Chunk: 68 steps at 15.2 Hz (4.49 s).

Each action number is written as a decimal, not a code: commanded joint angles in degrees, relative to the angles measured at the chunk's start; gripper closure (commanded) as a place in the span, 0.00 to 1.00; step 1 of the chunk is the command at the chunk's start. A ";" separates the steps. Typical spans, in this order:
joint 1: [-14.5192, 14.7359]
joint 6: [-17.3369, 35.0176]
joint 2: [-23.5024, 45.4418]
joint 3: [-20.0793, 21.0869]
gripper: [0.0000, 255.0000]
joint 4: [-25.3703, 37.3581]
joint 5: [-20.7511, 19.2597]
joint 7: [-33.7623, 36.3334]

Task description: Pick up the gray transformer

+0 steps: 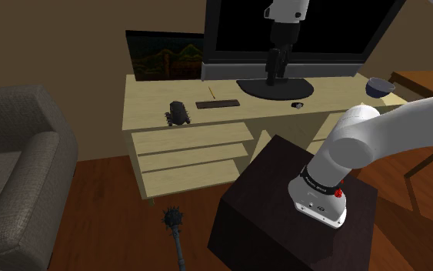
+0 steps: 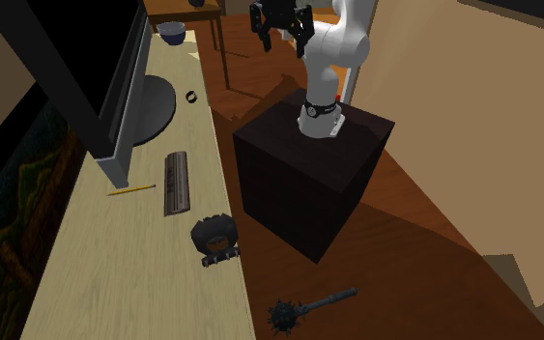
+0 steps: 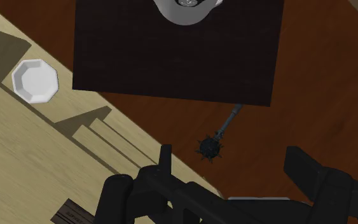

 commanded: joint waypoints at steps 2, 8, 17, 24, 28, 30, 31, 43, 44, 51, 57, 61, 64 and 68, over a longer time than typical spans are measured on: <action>0.08 2.13 1.36 0.45 0.00 -0.38 0.30 0.48; 0.41 14.54 10.98 3.06 0.00 -0.91 1.61 3.27; 0.49 30.58 28.60 6.37 0.00 4.02 1.30 7.87; 0.65 39.51 43.40 7.90 0.00 12.29 -1.41 12.27; 1.20 42.93 51.93 8.04 0.00 18.69 -3.66 14.96; 1.64 44.16 56.20 7.89 0.00 22.35 -4.82 16.24; 1.90 44.65 58.34 7.77 0.00 24.30 -5.39 16.85; 2.68 50.28 65.49 7.12 1.00 26.33 -7.04 18.30; 2.69 50.22 65.50 7.12 1.00 26.39 -7.04 18.31; 2.67 50.15 65.54 7.11 1.00 26.51 -7.05 18.28; 2.50 46.98 63.21 7.36 1.00 27.37 -6.55 17.99; 2.38 44.40 61.49 7.51 1.00 28.24 -6.19 17.78; 2.31 42.44 60.29 7.61 1.00 29.03 -5.94 17.63; 2.25 40.34 59.13 7.69 1.00 29.97 -5.70 17.49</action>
